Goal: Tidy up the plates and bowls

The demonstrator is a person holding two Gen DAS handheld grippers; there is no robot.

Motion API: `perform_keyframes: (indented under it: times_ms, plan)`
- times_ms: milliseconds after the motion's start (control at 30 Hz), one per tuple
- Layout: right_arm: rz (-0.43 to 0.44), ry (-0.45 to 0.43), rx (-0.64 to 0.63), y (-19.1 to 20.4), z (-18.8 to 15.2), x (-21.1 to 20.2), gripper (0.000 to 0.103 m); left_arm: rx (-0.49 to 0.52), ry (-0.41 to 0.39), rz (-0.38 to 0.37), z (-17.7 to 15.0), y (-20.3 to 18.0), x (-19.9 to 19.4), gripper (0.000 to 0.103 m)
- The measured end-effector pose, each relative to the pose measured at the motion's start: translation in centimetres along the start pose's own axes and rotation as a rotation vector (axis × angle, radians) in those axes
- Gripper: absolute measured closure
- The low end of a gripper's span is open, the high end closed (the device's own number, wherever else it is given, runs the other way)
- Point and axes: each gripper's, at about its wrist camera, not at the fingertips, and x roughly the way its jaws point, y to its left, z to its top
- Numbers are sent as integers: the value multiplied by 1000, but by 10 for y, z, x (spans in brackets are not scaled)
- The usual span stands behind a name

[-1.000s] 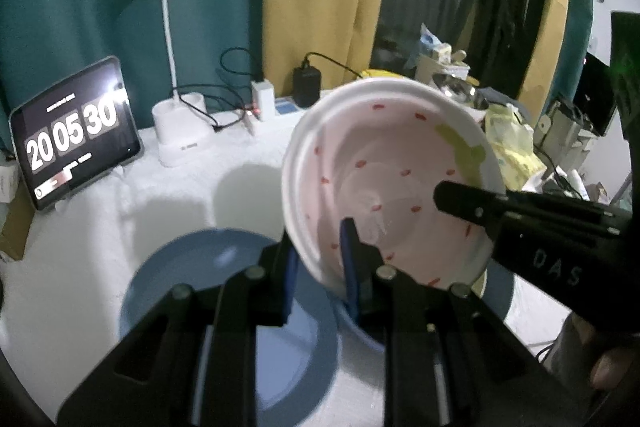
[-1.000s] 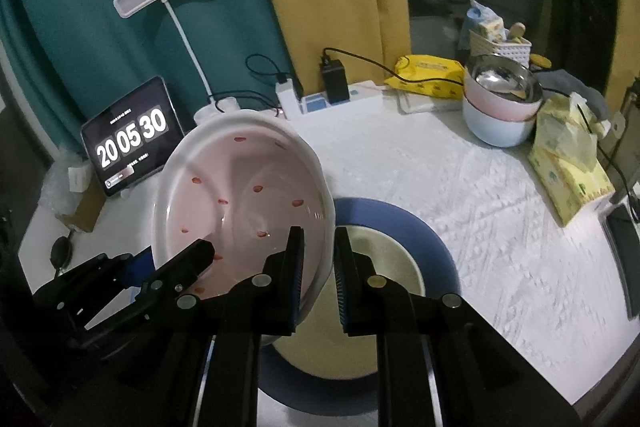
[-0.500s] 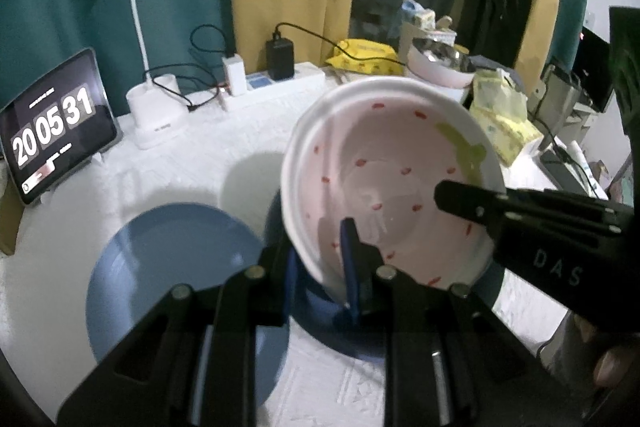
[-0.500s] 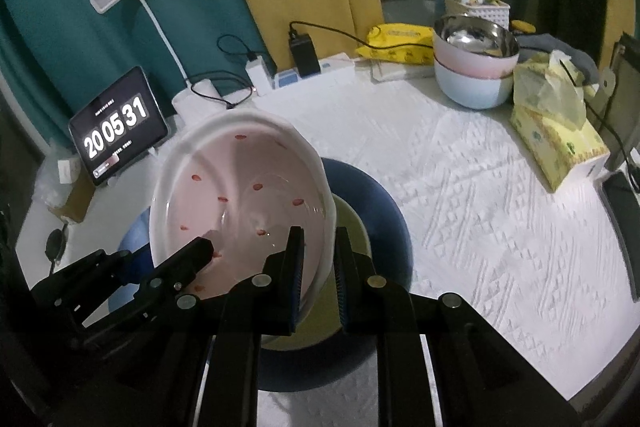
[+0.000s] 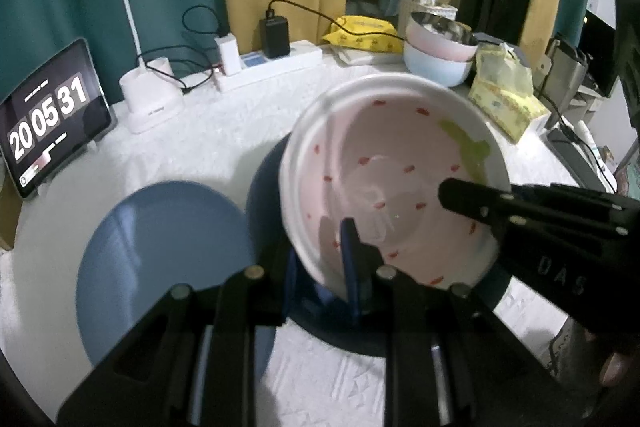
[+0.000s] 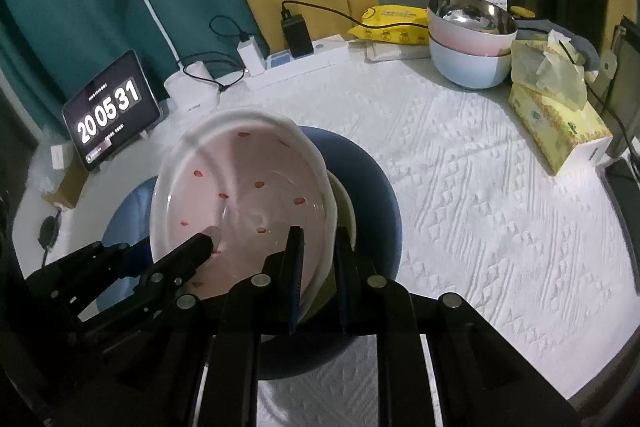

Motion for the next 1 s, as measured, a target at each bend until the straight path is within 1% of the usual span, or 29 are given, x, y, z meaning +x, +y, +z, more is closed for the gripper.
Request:
perform_keyframes:
  times_ms: [100, 200, 233, 300, 333, 367, 400, 433, 467, 533, 633, 867, 967, 1000]
  plan:
    - [-25, 0, -25, 5, -1, 0, 86, -6, 11, -1, -2, 2, 2, 80]
    - [-37, -2, -51, 7, -2, 1, 86, -7, 5, -3, -2, 2, 1, 80]
    - [-37, -3, -60, 8, -2, 1, 85, -8, 5, -1, -2, 3, 1, 80]
    - [-33, -11, -73, 9, -2, -1, 78, -17, 2, -7, -1, 5, -1, 79]
    - [-25, -15, -78, 9, -2, -2, 77, -23, -3, -7, 0, 6, -2, 78]
    - [-23, -17, -77, 8, -2, -3, 70, -28, -10, -6, 1, 7, -4, 78]
    - [-32, -26, -76, 7, -1, -5, 56, -21, -21, -5, 2, 8, -7, 78]
    - [-38, -34, -70, 5, 0, -6, 51, -14, -25, -4, 3, 7, -8, 78]
    - [-31, -41, -63, 3, 1, -8, 48, -11, -25, -6, 3, 7, -8, 78]
    - [-20, -55, -60, -1, 3, -12, 48, -11, -25, -9, 3, 8, -9, 78]
    - [-37, -82, -76, -1, 6, -19, 48, -18, -26, -12, 3, 10, -10, 78]
    - [-48, -94, -43, -15, 7, -24, 48, -55, -58, -22, 7, 28, -21, 78]
    - [-53, -90, -19, -24, 6, -23, 48, -95, -61, -8, 5, 42, -22, 75]
    - [-54, -89, -13, -27, 6, -23, 48, -102, -61, -7, 4, 45, -22, 72]
